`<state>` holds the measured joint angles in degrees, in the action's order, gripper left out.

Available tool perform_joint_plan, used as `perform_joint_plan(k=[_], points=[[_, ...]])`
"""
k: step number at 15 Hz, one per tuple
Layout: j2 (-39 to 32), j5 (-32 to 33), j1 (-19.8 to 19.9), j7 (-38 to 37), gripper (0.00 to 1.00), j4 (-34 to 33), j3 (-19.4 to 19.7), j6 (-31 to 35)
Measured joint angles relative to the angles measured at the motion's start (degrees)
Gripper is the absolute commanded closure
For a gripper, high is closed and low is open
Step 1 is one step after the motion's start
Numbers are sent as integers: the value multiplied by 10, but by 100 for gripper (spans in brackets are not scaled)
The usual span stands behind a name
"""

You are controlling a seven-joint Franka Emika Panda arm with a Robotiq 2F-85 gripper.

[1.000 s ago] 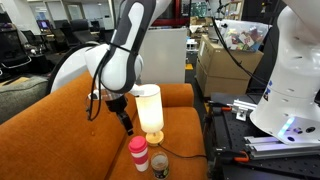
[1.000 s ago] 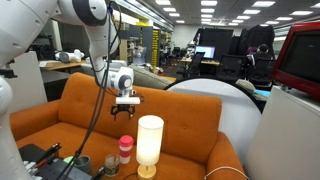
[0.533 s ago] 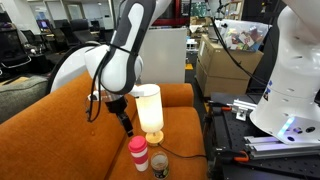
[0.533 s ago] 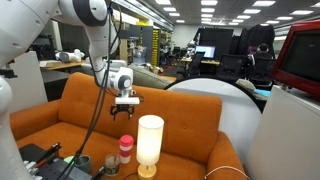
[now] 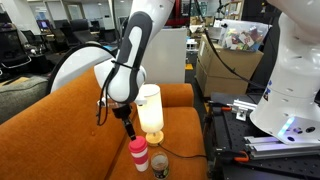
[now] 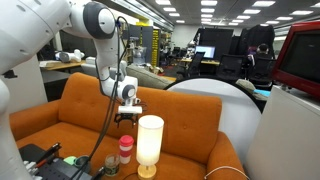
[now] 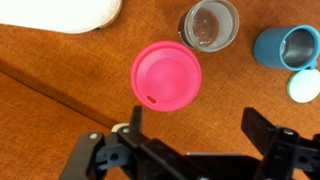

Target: Remove the lid from the bottle and put it on the couch

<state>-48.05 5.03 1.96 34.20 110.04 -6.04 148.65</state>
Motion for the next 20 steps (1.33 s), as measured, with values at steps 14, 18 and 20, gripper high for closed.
perform_joint_plan(k=[14,18,20], points=[[-78,10,6,-73,0,-80,13,3],[-82,12,6,-73,0,-79,11,1],[-92,13,6,-73,0,-79,10,0]])
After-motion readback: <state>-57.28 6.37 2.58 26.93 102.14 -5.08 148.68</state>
